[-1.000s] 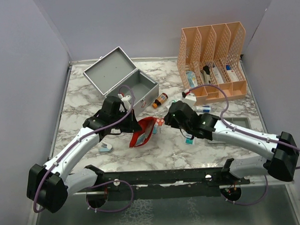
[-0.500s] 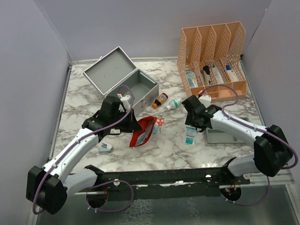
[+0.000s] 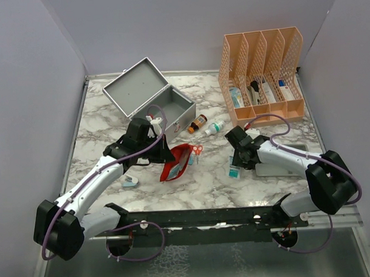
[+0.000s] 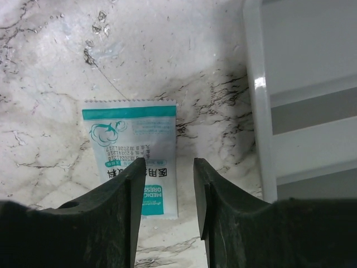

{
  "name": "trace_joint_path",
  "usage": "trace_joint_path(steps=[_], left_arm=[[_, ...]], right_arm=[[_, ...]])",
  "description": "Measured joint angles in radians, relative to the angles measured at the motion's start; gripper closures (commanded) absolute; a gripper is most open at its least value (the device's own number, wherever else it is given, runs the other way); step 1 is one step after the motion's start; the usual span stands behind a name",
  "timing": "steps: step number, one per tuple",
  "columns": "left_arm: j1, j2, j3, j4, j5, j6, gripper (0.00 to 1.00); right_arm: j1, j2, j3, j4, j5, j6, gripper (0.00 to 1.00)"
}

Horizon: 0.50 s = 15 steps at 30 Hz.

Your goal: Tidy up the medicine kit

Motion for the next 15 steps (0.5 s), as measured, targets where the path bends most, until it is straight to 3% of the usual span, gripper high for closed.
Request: trace_joint_path(steps=[15], left_arm=[[0.0, 0.026, 0.006, 0.0, 0.0, 0.0, 1.0]], right_arm=[[-0.005, 0.024, -0.03, 0.095, -0.057, -0.007, 0.99]])
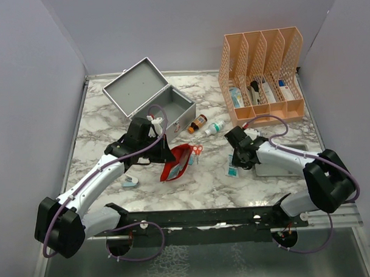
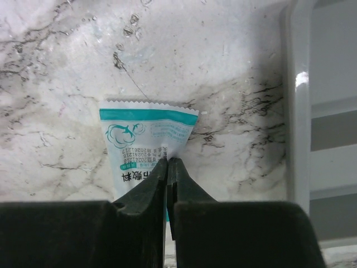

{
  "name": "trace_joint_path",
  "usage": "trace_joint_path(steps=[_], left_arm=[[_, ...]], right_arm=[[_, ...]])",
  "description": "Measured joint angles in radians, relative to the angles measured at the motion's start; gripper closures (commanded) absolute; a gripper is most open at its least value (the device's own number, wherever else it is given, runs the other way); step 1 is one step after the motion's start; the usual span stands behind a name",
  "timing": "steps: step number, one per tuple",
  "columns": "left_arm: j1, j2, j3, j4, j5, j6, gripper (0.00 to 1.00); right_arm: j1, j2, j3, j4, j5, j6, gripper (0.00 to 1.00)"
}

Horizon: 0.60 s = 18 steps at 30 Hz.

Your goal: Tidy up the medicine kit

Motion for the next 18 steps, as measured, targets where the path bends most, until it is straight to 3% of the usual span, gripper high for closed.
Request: trace_joint_path(steps=[10, 18], left_arm=[[0.0, 0.0, 0.0, 0.0, 0.0, 0.0, 1.0], [0.0, 0.0, 0.0, 0.0, 0.0, 0.0, 1.0]], right_arm=[[-0.001, -0.022, 0.0, 0.01, -0.027, -0.01, 0.99], [0.005, -0.18, 0.02, 0.008, -0.131, 0.004, 0.99]])
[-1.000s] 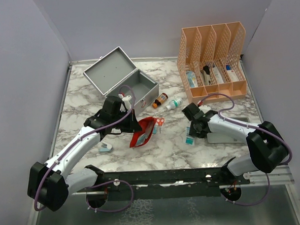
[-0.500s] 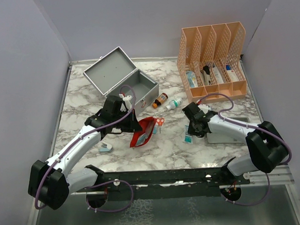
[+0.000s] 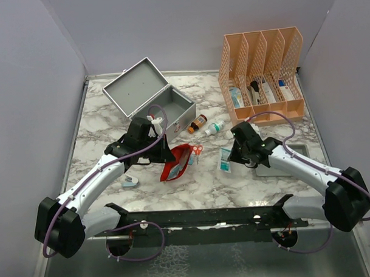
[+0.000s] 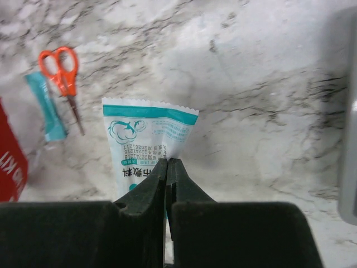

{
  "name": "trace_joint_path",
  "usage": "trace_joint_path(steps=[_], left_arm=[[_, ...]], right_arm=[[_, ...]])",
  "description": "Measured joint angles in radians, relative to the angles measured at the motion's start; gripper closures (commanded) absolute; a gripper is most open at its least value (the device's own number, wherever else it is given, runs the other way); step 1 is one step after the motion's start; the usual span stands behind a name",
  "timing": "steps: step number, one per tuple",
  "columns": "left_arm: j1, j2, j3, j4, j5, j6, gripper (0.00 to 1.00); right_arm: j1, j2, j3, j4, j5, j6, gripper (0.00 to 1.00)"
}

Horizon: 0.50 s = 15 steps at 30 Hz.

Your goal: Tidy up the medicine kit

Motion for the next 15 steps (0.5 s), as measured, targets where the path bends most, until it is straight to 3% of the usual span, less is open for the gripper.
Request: trace_joint_path(steps=[15], left_arm=[[-0.005, 0.013, 0.035, 0.0, 0.0, 0.0, 1.0]], right_arm=[[0.301, 0.063, 0.225, 0.047, -0.092, 0.097, 0.99]])
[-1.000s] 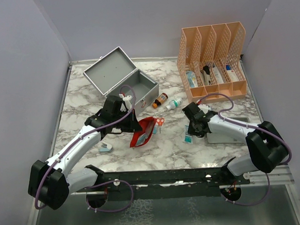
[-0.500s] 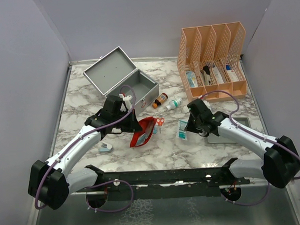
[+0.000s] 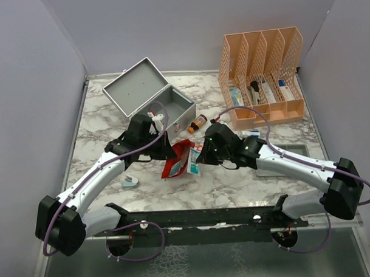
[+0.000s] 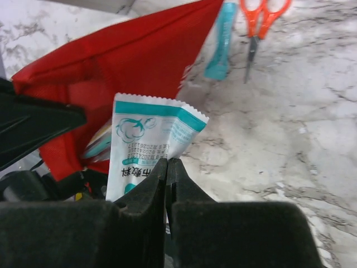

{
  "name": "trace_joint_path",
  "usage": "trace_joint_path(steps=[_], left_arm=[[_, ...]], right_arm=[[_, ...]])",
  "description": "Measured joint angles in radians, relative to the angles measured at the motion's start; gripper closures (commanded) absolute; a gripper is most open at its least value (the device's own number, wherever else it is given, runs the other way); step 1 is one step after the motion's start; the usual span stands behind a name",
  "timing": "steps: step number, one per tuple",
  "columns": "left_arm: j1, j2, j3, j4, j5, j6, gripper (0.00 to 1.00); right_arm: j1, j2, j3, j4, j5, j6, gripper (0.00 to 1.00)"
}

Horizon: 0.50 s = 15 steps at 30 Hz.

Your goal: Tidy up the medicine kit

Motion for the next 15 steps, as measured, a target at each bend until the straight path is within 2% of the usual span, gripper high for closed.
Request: trace_joint_path(steps=[7, 15], left_arm=[[0.0, 0.035, 0.059, 0.002, 0.002, 0.0, 1.0], [0.0, 0.103, 0.061, 0.006, 0.002, 0.0, 1.0]], right_arm=[[0.078, 0.073, 0.085, 0.004, 0.019, 0.014, 0.99], [0.12, 0.203, 0.187, -0.083, 0.102, 0.051, 0.99]])
